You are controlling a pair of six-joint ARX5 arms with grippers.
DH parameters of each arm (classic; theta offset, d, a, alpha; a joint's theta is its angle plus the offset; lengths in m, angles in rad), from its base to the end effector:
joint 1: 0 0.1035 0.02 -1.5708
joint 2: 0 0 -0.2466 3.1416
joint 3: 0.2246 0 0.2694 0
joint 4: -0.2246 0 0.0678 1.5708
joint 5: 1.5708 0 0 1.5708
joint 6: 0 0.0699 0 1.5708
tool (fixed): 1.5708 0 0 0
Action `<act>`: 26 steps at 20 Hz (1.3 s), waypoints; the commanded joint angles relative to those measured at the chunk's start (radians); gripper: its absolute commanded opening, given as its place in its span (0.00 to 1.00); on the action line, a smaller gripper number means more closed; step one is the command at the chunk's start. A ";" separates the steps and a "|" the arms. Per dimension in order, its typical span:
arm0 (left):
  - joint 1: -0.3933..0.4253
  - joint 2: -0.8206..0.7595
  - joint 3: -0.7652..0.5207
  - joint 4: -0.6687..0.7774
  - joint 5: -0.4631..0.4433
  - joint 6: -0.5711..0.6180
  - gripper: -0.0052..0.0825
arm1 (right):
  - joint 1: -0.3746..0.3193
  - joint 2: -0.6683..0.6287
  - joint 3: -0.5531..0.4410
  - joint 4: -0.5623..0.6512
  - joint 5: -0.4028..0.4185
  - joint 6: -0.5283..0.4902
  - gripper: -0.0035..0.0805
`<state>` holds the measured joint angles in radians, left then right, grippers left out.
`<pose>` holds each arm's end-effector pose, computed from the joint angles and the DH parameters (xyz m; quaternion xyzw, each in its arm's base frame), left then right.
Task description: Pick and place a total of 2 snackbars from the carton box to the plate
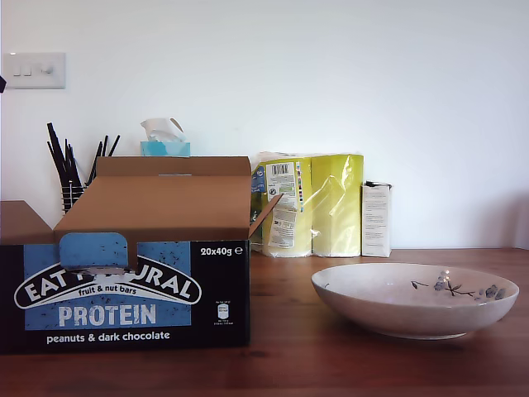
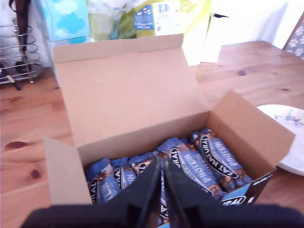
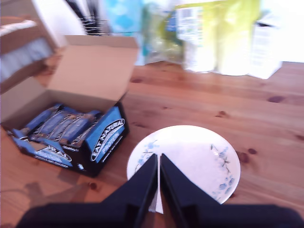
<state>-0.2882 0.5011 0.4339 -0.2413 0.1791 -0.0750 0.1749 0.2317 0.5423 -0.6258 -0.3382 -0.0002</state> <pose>0.1881 -0.0688 0.2227 -0.0277 0.1619 -0.2229 0.9609 0.1327 0.0470 0.2561 0.0127 0.1564 0.2506 0.9553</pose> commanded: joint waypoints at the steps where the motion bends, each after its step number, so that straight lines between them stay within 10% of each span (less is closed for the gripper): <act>1: -0.003 0.022 0.027 -0.018 0.022 0.010 0.04 | 0.010 0.020 0.032 -0.025 -0.018 0.003 0.03; 10: -0.083 0.353 0.277 -0.190 0.066 0.162 0.04 | 0.112 0.218 0.270 -0.241 -0.007 -0.187 0.03; 17: -0.193 0.669 0.476 -0.225 -0.022 0.035 0.05 | 0.171 0.333 0.307 -0.245 0.008 -0.236 0.03; 21: -0.221 0.843 0.618 -0.367 -0.073 -0.132 0.69 | 0.172 0.371 0.307 -0.232 0.008 -0.236 0.03; 26: -0.229 1.034 0.735 -0.444 -0.092 -0.238 0.75 | 0.172 0.378 0.307 -0.202 0.008 -0.237 0.03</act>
<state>-0.5140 1.5188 1.1698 -0.6830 0.0879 -0.3004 0.3424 0.6109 0.8429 -0.8398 -0.3305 -0.2340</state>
